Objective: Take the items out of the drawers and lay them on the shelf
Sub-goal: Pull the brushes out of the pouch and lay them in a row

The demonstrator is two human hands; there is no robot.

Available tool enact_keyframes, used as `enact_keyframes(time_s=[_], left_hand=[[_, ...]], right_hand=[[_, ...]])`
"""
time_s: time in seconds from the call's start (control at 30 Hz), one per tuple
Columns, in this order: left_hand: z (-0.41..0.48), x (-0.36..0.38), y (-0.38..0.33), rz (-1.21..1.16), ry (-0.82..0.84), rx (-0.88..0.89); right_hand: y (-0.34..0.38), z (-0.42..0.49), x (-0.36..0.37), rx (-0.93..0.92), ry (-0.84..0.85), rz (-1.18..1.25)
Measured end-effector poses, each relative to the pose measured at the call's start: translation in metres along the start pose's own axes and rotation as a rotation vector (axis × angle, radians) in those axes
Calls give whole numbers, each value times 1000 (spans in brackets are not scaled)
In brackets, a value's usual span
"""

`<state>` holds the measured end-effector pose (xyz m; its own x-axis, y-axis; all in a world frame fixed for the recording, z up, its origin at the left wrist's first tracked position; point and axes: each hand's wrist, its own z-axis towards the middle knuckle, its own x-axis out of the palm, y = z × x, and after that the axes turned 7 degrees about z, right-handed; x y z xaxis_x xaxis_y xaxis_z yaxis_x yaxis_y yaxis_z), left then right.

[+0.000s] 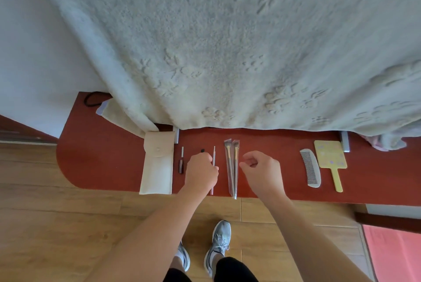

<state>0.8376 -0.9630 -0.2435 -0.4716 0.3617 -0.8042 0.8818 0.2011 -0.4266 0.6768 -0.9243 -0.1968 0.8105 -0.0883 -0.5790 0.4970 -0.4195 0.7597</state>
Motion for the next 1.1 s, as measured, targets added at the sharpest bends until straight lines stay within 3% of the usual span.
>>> enact_keyframes(time_s=[0.73, 1.1], left_hand=[[4, 4, -12, 123, 19, 4], [-7, -34, -19, 101, -142, 118]], right_hand=[[-16, 5, -23, 19, -10, -2], [-6, 0, -30, 4, -40, -23]])
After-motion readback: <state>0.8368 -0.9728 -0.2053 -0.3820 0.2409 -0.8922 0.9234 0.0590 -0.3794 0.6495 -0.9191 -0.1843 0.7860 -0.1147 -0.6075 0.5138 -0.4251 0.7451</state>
